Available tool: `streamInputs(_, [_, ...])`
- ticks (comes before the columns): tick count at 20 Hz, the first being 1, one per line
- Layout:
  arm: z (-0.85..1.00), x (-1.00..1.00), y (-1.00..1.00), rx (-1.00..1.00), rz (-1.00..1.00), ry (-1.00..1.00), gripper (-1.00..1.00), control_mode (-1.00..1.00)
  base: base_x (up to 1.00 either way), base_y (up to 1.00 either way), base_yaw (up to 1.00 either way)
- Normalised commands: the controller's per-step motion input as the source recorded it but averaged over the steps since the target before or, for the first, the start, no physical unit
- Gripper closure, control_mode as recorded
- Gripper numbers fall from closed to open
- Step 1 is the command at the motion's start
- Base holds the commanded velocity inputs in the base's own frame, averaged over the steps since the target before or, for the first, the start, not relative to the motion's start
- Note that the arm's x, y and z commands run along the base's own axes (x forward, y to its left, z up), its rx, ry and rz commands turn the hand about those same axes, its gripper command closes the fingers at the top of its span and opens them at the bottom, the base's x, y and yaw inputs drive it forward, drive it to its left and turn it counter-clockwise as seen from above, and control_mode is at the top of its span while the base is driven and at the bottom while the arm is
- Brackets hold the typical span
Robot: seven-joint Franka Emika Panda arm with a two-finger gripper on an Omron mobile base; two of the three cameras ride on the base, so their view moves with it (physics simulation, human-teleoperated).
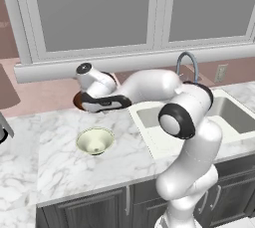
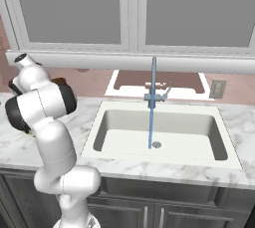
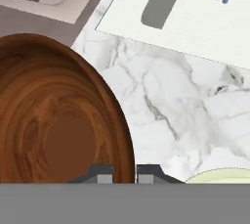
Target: Rinse each bowl for a few seconds and place them down in the sink or on the counter.
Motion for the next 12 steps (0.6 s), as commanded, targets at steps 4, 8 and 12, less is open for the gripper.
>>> streamInputs(4, [0.21, -0.19, -0.16, 0.0, -0.3, -0.12, 1.0, -1.0, 0.0, 0.0, 0.0])
streamInputs(8, [0.25, -0.22, -0.27, 0.0, -0.25, -0.14, 1.0, -1.0, 0.0, 0.0, 0.0])
streamInputs(12, [0.22, -0.19, -0.45, 0.0, -0.21, -0.13, 1.0, -1.0, 0.0, 0.0, 0.0])
